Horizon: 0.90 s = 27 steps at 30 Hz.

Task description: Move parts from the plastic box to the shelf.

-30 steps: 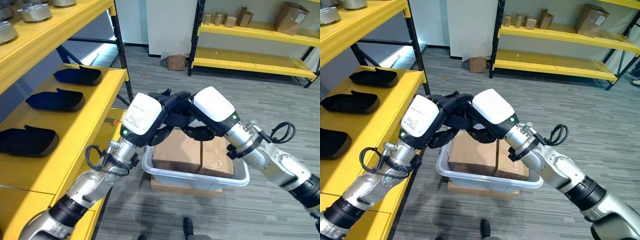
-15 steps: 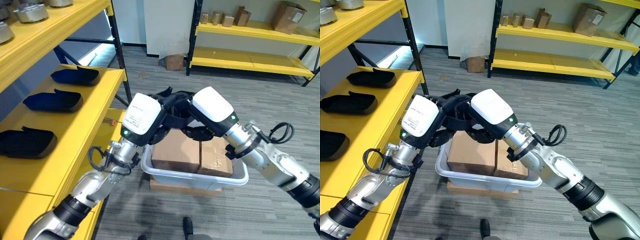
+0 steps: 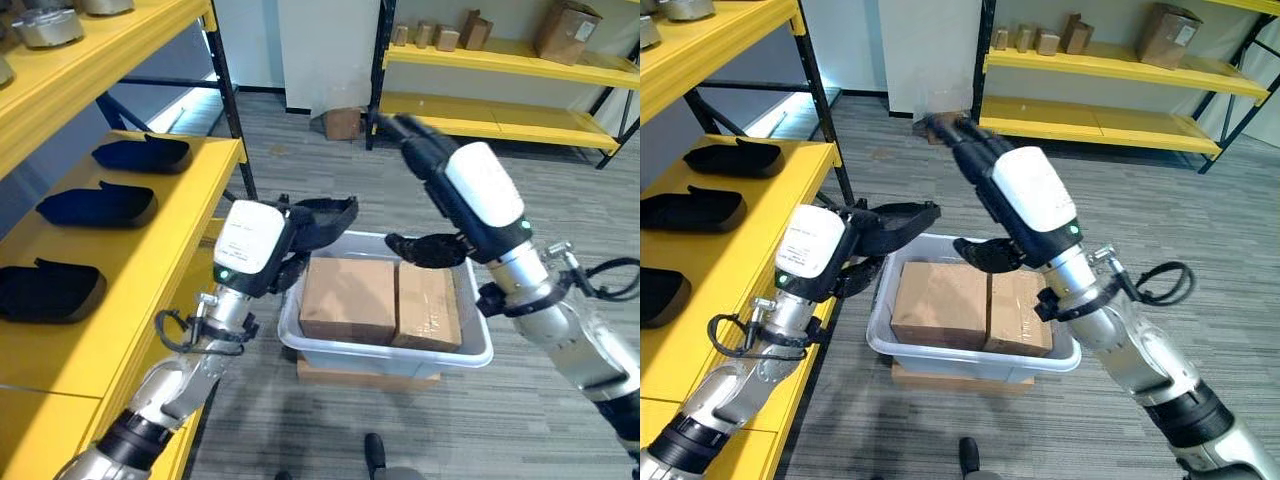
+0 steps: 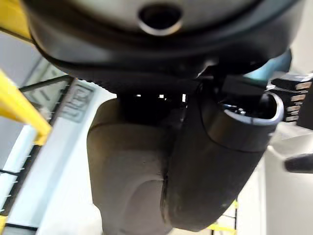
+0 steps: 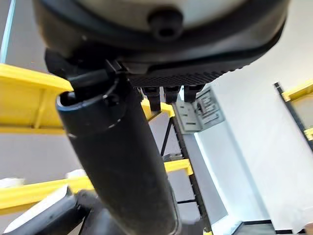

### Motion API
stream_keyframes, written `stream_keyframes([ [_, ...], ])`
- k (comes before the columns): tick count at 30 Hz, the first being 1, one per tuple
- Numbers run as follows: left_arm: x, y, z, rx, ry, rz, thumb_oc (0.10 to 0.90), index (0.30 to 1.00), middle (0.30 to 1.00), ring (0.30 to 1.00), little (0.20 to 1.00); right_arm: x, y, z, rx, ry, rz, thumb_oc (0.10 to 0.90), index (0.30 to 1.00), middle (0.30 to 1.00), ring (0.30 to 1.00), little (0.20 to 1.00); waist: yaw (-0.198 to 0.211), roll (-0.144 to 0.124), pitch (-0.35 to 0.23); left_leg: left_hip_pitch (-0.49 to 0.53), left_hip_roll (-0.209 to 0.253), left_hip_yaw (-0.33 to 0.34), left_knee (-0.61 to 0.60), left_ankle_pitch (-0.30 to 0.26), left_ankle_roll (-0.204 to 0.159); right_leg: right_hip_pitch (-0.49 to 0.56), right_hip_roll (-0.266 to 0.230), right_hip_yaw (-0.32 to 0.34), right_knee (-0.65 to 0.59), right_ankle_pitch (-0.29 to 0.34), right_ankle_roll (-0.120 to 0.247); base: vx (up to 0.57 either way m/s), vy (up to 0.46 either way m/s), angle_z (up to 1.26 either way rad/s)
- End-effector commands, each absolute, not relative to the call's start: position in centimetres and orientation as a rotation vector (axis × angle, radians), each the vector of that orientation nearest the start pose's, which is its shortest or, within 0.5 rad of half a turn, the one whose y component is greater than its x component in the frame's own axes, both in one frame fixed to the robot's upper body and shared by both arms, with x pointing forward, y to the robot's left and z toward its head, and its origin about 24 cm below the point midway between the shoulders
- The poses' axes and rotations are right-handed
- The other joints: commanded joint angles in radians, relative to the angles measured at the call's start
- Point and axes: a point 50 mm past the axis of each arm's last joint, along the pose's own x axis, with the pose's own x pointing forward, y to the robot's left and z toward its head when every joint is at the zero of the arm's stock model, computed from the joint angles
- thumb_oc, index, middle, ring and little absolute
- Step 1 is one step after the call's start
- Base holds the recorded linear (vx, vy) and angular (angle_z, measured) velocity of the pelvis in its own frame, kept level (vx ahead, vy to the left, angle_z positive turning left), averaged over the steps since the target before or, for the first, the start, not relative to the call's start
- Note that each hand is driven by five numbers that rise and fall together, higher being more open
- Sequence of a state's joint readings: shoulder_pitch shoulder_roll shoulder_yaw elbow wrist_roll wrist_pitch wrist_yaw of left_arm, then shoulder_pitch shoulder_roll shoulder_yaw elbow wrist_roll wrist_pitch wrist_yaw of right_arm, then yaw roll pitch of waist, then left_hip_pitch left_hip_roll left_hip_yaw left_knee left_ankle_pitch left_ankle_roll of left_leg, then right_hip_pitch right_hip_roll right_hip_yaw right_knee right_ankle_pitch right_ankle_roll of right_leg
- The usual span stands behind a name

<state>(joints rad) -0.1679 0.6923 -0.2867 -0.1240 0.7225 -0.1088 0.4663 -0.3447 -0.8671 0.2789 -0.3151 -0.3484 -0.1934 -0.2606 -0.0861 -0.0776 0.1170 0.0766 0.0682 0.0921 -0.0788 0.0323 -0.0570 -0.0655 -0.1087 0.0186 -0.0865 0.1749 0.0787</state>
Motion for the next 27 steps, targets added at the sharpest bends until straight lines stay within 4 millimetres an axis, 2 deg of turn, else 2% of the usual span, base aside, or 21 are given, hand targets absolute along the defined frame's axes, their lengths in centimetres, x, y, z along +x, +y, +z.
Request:
stream_keyframes([
  [1,26.6,18.5,18.1,1.236,-0.940,0.235,0.400,0.300,0.300,0.300,0.300,23.7,-16.4,24.6,-0.896,-1.109,0.049,0.900,1.000,1.000,1.000,1.000,-0.011,0.007,-0.120,-0.012,0.066,-0.056,-0.008,-0.043,-0.013,0.035,-0.100,0.005,0.072,-0.101,0.104,0.00,0.000,0.00],
  [10,26.0,19.8,17.2,1.256,-0.883,0.259,0.400,0.300,0.300,0.300,0.300,22.2,-17.9,23.9,-0.855,-1.082,-0.011,0.900,1.000,1.000,1.000,1.000,-0.026,0.012,-0.124,-0.013,0.068,-0.048,-0.008,-0.041,-0.014,0.028,-0.097,0.012,0.066,-0.096,0.104,0.00,-0.004,-0.02],
  [16,25.3,20.9,16.7,1.258,-0.841,0.279,0.400,0.300,0.300,0.300,0.300,22.2,-19.2,21.6,-0.767,-0.947,-0.044,0.900,1.000,1.000,1.000,1.000,-0.032,0.017,-0.121,-0.013,0.067,-0.042,-0.008,-0.041,-0.015,0.023,-0.094,0.019,0.067,-0.096,0.103,-0.01,-0.011,-0.04],
  [21,23.8,22.5,16.8,1.260,-0.818,0.348,0.400,0.300,0.300,0.300,0.300,22.0,-19.8,19.0,-0.663,-0.817,-0.064,0.900,1.000,1.000,1.000,1.000,-0.027,0.038,-0.113,-0.012,0.073,-0.047,-0.008,-0.035,-0.016,0.018,-0.085,0.025,0.085,-0.112,0.096,-0.01,-0.041,-0.09],
  [27,22.6,23.8,16.8,1.276,-0.801,0.398,0.400,0.300,0.300,0.300,0.300,22.2,-19.3,18.3,-0.643,-0.801,-0.055,0.900,1.000,1.000,1.000,1.000,-0.013,0.065,-0.109,-0.001,0.092,-0.062,-0.008,-0.021,-0.024,0.022,-0.060,0.024,0.123,-0.149,0.078,-0.02,-0.080,0.02],
])
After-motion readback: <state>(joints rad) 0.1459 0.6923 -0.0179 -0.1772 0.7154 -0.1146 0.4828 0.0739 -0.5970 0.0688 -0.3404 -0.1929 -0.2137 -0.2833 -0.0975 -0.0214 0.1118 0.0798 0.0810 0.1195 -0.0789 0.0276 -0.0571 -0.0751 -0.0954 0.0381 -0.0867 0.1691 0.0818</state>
